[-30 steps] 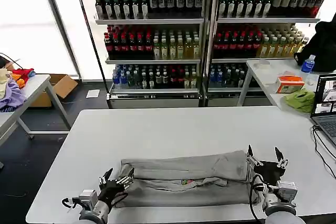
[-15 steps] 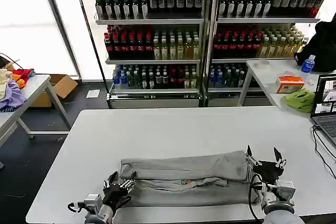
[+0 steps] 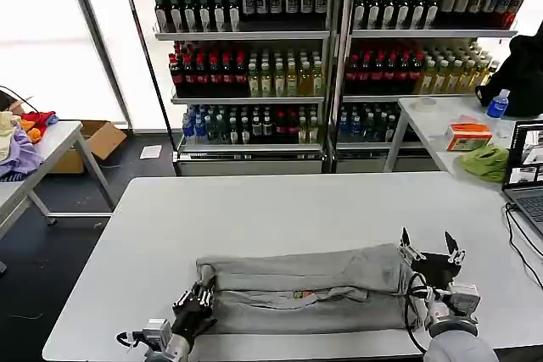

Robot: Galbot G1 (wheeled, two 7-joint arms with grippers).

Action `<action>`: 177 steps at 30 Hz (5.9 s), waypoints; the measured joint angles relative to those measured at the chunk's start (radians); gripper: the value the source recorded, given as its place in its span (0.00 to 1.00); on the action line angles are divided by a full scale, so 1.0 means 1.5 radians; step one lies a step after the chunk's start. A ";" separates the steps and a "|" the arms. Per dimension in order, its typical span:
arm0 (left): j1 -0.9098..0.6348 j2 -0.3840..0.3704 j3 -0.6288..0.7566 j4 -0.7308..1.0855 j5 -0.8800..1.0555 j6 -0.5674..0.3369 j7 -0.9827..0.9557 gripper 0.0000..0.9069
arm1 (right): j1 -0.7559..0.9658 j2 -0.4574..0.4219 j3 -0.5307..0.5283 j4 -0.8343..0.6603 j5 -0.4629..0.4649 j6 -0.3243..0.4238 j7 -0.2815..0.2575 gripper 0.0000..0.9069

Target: Fold and organize the clothes.

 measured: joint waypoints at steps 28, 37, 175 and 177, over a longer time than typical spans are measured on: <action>-0.018 0.214 -0.254 0.081 -0.150 -0.051 0.059 0.00 | 0.041 0.012 -0.018 0.006 0.022 -0.015 -0.008 1.00; -0.033 0.342 -0.355 0.164 -0.177 -0.049 0.074 0.00 | 0.046 0.024 -0.028 0.007 0.017 -0.020 -0.002 1.00; -0.054 0.254 -0.133 0.061 -0.237 0.061 0.014 0.00 | -0.022 0.039 -0.079 0.023 -0.033 -0.005 0.006 1.00; -0.053 0.251 -0.131 0.060 -0.241 0.062 0.017 0.00 | -0.022 0.039 -0.079 0.023 -0.033 -0.005 0.007 1.00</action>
